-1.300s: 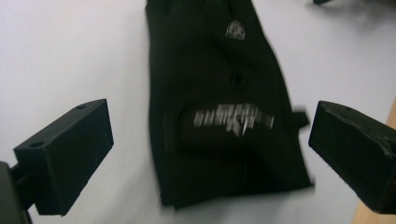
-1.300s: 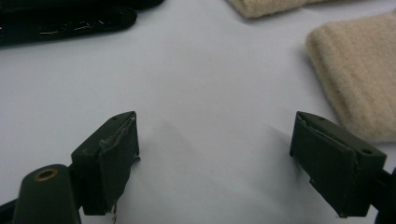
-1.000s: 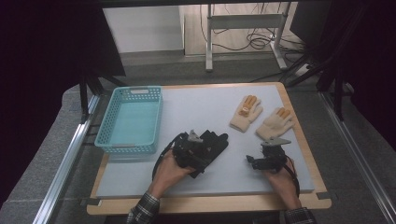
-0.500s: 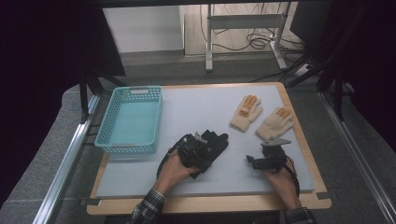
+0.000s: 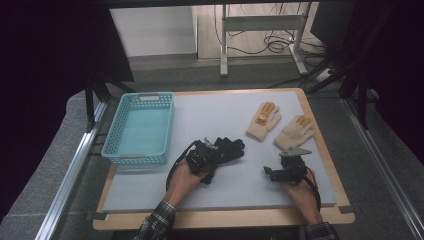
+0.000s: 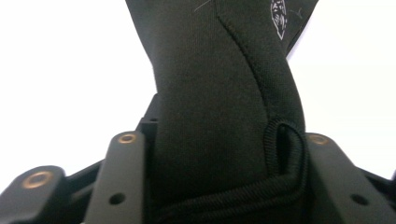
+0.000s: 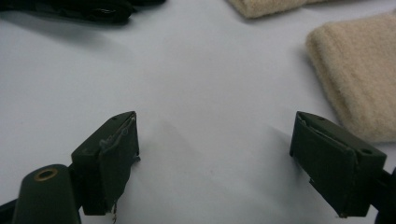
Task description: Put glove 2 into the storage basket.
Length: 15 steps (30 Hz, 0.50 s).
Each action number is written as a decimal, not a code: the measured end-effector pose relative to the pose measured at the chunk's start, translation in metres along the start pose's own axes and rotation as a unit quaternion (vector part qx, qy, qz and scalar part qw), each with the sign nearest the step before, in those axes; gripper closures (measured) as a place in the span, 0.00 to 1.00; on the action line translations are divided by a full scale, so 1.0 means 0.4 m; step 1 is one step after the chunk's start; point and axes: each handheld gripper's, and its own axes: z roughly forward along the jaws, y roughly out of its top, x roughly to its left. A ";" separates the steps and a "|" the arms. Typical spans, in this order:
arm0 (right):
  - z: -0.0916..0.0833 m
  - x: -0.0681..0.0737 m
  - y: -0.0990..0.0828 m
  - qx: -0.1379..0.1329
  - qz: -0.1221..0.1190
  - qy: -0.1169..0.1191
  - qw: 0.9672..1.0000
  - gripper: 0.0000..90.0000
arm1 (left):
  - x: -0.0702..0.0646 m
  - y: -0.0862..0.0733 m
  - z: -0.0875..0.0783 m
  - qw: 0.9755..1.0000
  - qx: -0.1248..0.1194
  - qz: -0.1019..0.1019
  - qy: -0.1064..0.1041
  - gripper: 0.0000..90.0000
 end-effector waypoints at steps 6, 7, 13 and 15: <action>0.000 0.000 0.000 0.000 0.000 0.000 1.000 0.17 | 0.013 0.010 -0.007 1.000 -0.003 -0.001 -0.010 0.67; 0.000 0.000 0.000 0.000 0.000 0.000 1.000 0.17 | 0.015 0.012 -0.008 1.000 -0.004 -0.001 -0.007 0.67; 0.000 0.000 0.000 0.000 0.000 0.000 1.000 0.17 | 0.042 0.030 -0.027 1.000 -0.019 -0.021 -0.006 0.67; 0.000 0.000 0.000 0.000 0.000 0.000 1.000 0.17 | 0.053 0.039 -0.042 1.000 -0.022 -0.022 -0.004 0.67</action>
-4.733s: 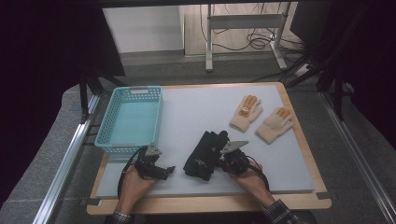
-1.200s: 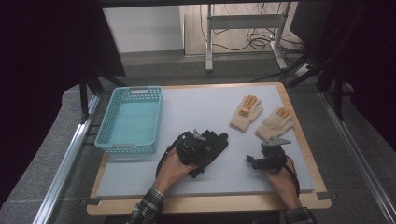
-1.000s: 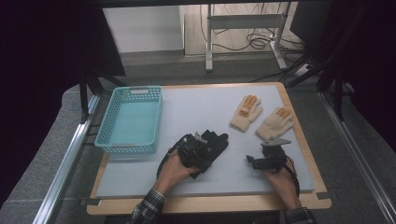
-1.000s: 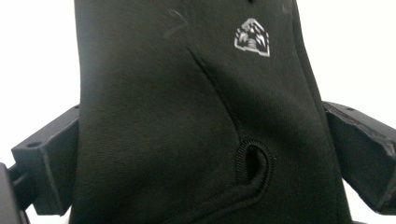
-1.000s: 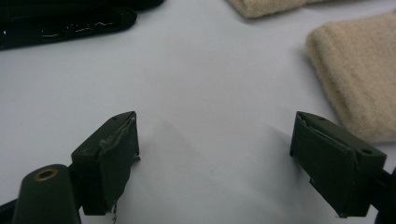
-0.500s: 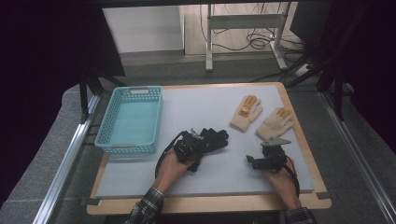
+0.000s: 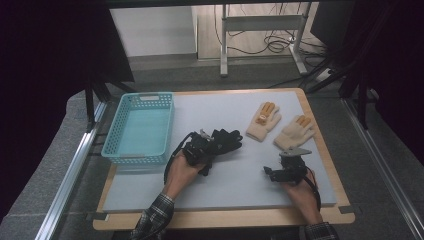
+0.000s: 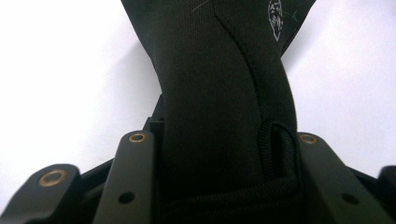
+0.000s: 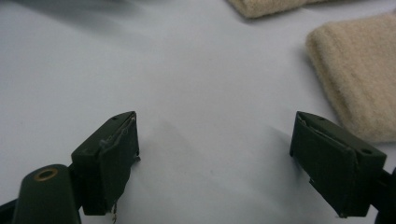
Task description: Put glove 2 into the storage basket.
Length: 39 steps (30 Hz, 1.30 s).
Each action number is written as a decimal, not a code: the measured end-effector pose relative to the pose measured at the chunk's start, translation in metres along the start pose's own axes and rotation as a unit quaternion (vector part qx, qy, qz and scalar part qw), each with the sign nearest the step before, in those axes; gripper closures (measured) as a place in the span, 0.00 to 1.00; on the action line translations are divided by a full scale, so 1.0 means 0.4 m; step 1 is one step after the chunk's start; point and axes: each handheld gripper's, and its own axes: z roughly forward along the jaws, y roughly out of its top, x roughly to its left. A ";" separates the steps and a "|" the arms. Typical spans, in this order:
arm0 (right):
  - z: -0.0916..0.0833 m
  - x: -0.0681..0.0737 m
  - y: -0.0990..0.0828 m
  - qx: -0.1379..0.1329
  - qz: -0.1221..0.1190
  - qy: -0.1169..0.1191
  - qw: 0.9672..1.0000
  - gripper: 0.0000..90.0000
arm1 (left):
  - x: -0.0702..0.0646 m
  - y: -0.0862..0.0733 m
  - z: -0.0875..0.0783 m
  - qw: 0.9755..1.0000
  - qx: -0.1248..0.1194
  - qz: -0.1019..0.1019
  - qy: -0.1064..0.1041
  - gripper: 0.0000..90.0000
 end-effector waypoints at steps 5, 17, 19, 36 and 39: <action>0.000 0.000 0.000 0.000 -0.001 0.000 1.000 0.17 | 0.020 0.027 -0.038 1.000 -0.010 -0.005 0.009 0.67; 0.000 0.000 0.000 0.000 0.000 0.001 1.000 0.17 | 0.105 0.082 -0.146 0.998 -0.028 -0.030 0.051 0.67; 0.000 0.000 0.000 0.000 0.000 0.001 1.000 0.17 | 0.122 0.085 -0.163 0.997 -0.030 -0.037 0.058 0.67; 0.000 0.000 0.000 0.000 0.000 0.001 1.000 0.17 | 0.281 0.047 -0.296 0.985 -0.040 -0.106 0.130 0.66; 0.000 0.000 0.000 0.000 0.000 0.000 1.000 0.17 | 0.309 0.032 -0.313 0.982 -0.040 -0.119 0.141 0.66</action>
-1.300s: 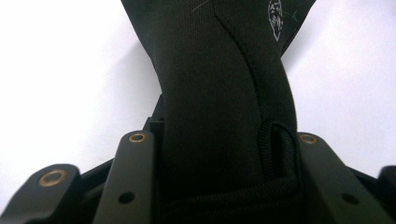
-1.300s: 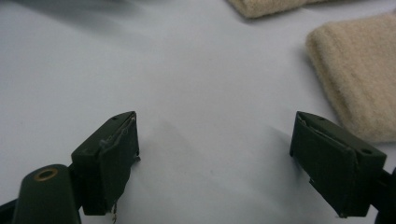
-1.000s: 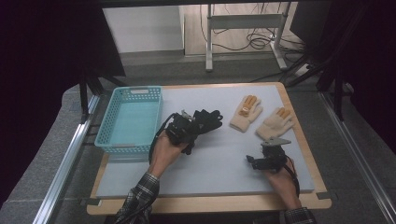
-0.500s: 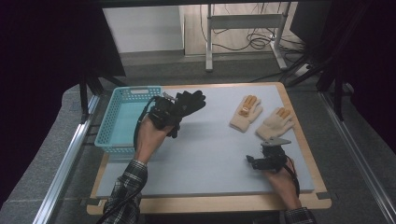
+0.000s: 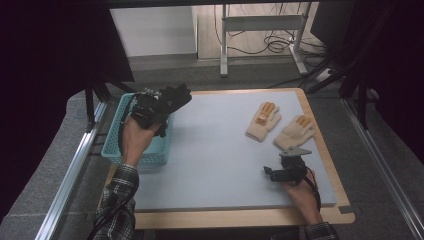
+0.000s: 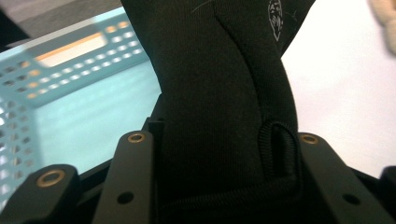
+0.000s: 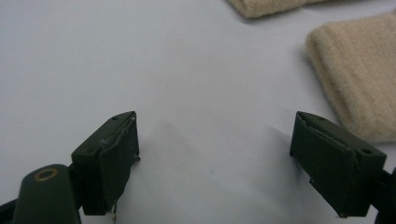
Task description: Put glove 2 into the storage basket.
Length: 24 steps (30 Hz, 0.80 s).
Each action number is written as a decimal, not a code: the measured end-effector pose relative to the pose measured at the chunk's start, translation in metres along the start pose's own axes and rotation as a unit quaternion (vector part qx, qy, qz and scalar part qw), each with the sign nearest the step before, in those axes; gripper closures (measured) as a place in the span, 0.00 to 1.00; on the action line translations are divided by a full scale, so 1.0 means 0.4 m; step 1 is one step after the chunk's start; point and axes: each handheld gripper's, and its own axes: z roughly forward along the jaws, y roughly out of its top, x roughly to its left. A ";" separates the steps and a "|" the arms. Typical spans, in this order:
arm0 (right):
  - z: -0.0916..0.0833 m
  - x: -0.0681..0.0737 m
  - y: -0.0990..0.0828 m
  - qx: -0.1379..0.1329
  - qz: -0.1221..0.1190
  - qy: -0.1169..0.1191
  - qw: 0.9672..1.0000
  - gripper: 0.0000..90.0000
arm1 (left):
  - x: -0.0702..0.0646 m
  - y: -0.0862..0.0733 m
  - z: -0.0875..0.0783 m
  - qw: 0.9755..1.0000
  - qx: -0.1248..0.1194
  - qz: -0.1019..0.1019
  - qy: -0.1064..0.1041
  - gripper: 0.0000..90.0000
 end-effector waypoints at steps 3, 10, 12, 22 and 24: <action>0.000 0.000 0.000 0.000 0.000 0.000 1.000 0.17 | 0.038 -0.009 -0.008 1.000 0.003 -0.015 0.013 0.66; 0.000 0.000 0.000 0.000 0.000 0.000 1.000 0.17 | 0.135 -0.047 -0.014 0.997 0.015 -0.060 0.044 0.66; 0.000 0.000 0.000 0.000 0.000 0.000 1.000 0.17 | 0.160 -0.060 -0.008 0.996 0.020 -0.069 0.052 0.66; 0.000 0.000 0.000 0.000 0.000 0.000 1.000 0.17 | 0.235 -0.116 0.086 0.989 0.067 -0.111 0.072 0.65; 0.000 0.000 0.000 0.000 0.000 0.000 1.000 0.17 | 0.242 -0.122 0.102 0.987 0.078 -0.114 0.079 0.65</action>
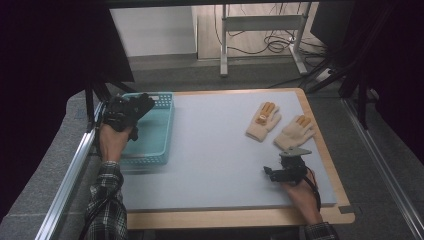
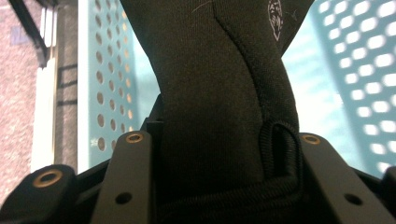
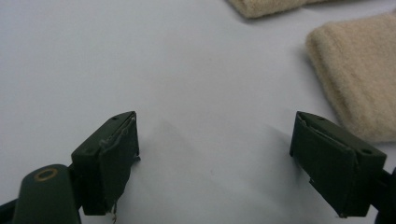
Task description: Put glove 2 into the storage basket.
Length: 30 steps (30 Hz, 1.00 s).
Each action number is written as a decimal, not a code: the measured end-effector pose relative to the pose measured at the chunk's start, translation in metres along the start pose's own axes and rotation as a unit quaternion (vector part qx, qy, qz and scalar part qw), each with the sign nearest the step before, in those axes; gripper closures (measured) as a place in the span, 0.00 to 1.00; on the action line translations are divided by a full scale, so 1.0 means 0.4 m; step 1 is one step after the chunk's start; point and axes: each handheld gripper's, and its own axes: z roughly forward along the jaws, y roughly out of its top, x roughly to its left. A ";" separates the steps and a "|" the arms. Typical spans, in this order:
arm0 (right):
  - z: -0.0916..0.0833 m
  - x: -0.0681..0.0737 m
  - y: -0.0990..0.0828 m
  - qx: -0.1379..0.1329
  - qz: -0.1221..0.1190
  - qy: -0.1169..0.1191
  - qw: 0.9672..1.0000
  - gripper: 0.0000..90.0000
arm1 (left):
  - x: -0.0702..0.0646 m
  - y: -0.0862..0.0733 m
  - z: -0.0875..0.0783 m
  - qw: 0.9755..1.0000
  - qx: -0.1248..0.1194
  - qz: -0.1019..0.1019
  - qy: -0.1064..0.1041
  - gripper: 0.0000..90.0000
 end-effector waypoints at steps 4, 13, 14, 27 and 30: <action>0.000 0.000 0.000 0.000 0.000 0.000 1.000 0.17 | 0.010 -0.001 0.037 1.000 0.017 -0.008 0.008 0.65; 0.000 0.000 0.000 0.000 0.000 0.000 1.000 0.17 | 0.002 -0.002 0.099 0.998 0.056 0.002 0.030 0.63; 0.000 0.000 0.000 0.000 0.000 0.000 1.000 0.17 | 0.002 -0.002 0.106 0.998 0.060 0.001 0.032 0.63; 0.000 0.000 0.000 0.000 0.000 0.000 1.000 0.17 | 0.017 -0.004 0.126 0.996 0.085 0.001 0.005 0.23; 0.000 0.000 0.000 0.000 0.000 0.000 1.000 0.17 | 0.023 -0.001 0.110 0.997 0.075 -0.004 -0.010 0.14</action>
